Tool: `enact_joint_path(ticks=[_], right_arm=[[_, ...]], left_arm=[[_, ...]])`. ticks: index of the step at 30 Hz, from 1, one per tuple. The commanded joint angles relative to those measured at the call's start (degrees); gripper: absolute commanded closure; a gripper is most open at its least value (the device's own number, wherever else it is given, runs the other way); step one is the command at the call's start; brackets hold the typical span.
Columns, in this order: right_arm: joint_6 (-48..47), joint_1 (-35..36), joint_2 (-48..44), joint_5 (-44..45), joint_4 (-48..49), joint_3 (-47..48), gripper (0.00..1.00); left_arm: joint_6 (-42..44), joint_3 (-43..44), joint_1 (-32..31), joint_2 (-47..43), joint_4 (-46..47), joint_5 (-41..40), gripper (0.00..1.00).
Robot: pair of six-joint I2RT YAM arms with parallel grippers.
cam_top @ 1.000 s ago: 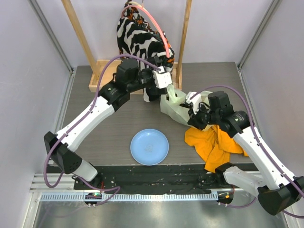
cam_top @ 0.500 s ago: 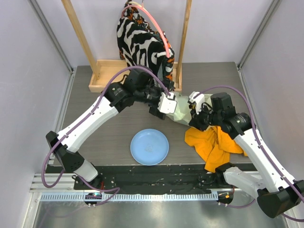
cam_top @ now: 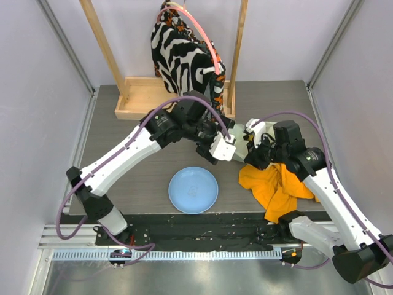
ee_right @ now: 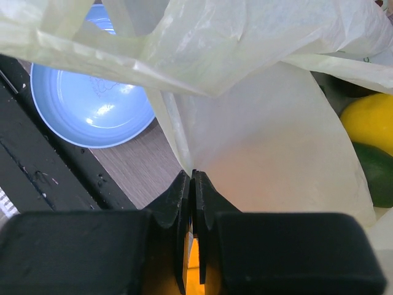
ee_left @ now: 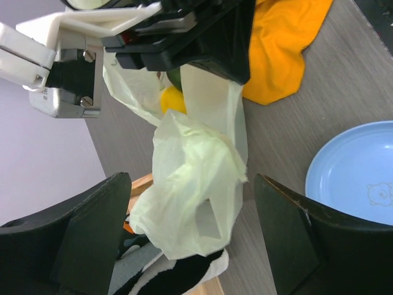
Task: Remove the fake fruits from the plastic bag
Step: Adjust the plastic bag at the center of the board.
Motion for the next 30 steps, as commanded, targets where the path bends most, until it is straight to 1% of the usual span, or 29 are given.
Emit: enact_joint_path(ticks=[1, 3, 4, 5, 6, 7, 8, 9, 10, 11, 12, 13, 14, 15, 16, 17, 18, 19, 20, 21, 22, 23, 24, 25, 26, 27, 28, 29, 30], right_arm=[[0.9, -0.1, -1.4, -1.1, 1.8, 0.1, 0.89], [0.8, -0.3, -1.6, -1.0, 1.8, -0.1, 0.89], [0.8, -0.5, -1.7, -1.0, 1.8, -0.3, 0.89], [0.8, -0.5, -1.9, -0.9, 1.4, -0.5, 0.89], [0.8, -0.6, -2.2, -1.0, 1.0, -0.6, 0.89], [0.7, -0.6, -2.4, -1.4, 0.6, -0.8, 0.9], [0.5, -0.5, -2.7, -1.7, -0.4, -1.6, 0.91], [-0.1, -0.5, -3.6, -1.8, -0.9, -2.0, 0.92], [-0.6, -0.5, -4.0, -2.3, -2.0, -2.5, 0.96], [-0.9, -0.7, -4.3, -2.8, -2.4, -3.3, 0.98], [-0.9, -0.8, -5.1, -3.1, -2.3, -3.6, 0.98], [-1.2, -0.7, -5.1, -4.0, -2.7, -3.9, 0.98], [-1.4, -0.7, -4.9, -5.9, -3.0, -4.7, 0.98], [-3.1, -0.8, -4.4, -7.5, -3.6, -4.9, 0.98], [-3.9, -0.5, -3.7, -8.7, -4.2, -5.1, 0.97], [-4.4, 0.1, -2.8, -10.1, -4.7, -4.7, 0.88], [-4.9, 0.5, -1.7, -10.5, -5.4, -4.1, 0.77], [-5.8, 0.6, 1.0, -11.0, -7.5, -2.9, 0.62], [-6.8, 0.7, 2.3, -11.5, -9.0, 0.8, 0.47], [-8.2, 0.6, 3.6, -11.5, -10.5, 3.4, 0.42], [-9.9, 0.7, 5.5, -11.0, -12.8, 6.1, 0.39], [-10.2, 0.6, 6.4, -10.4, -13.4, 11.6, 0.36], [-10.5, 0.5, 7.1, -9.4, -13.7, 14.3, 0.32], [-10.8, 0.6, 9.0, -9.5, -14.3, 16.8, 0.3], [-10.8, 0.5, 9.9, -9.9, -14.5, 21.5, 0.3], [-10.9, 0.6, 11.1, -11.4, -14.9, 23.6, 0.3], [-9.9, 0.6, 13.9, -12.9, -15.8, 27.5, 0.3], [-9.3, 0.5, 15.2, -14.3, -16.3, 29.2, 0.3], [-8.9, 0.5, 16.9, -17.0, -17.1, 30.6, 0.32]], left_arm=[[-3.5, 6.3, 0.0, 5.5, 2.3, -3.7, 0.21], [-5.1, 7.6, -0.1, 6.8, 2.7, -4.4, 0.28], [-5.8, 8.1, 0.0, 8.2, 3.3, -5.2, 0.37], [-7.1, 9.2, -0.1, 8.9, 4.8, -5.7, 0.43], [-8.6, 10.1, 0.0, 9.9, 5.3, -6.5, 0.59], [-12.8, 11.4, 0.4, 11.9, 5.7, -8.1, 0.7], [-15.7, 15.0, 1.0, 13.1, 5.7, -9.1, 0.84], [-19.3, 16.5, 1.8, 14.0, 6.3, -9.8, 1.0], [-32.8, 17.8, 4.3, 14.6, 7.5, -12.0, 1.0], [-40.8, 18.9, 6.0, 15.4, 11.4, -13.7, 1.0], [-50.7, 18.9, 8.2, 15.6, 12.6, -14.4, 1.0], [-66.8, 18.6, 13.5, 15.7, 13.2, -12.8, 1.0], [-74.9, 17.8, 16.1, 15.6, 13.3, -11.0, 1.0], [-79.9, 14.1, 18.1, 15.3, 13.8, -8.3, 1.0], [-83.3, 11.7, 20.6, 14.5, 16.4, -6.7, 1.0], [-87.6, 8.6, 21.3, 12.2, 18.3, -3.8, 1.0], [-88.0, 3.7, 21.4, 11.1, 20.3, -2.4, 1.0], [-88.3, 1.3, 21.4, 10.3, 23.6, -0.9, 1.0], [-90.0, -0.8, 21.4, 8.2, 25.4, 0.9, 1.0], [-91.4, -4.3, 21.3, 7.4, 27.3, 0.9, 1.0], [-92.3, -5.6, 21.2, 6.8, 30.0, 0.7, 1.0], [-93.3, -6.3, 21.3, 6.5, 30.7, 0.7, 1.0], [-93.6, -6.7, 21.3, 6.6, 31.1, 0.7, 1.0], [-93.6, -6.7, 21.4, 6.7, 31.3, 0.7, 1.0], [-93.8, -6.5, 21.3, 6.9, 31.5, 0.6, 1.0], [-94.1, -6.5, 21.4, 7.3, 31.7, 0.6, 1.0], [-94.3, -6.6, 21.3, 7.2, 32.5, 0.6, 1.0], [-94.4, -6.7, 21.4, 7.3, 33.0, 0.6, 1.0], [-95.1, -6.8, 21.3, 7.4, 33.8, 0.6, 1.0]])
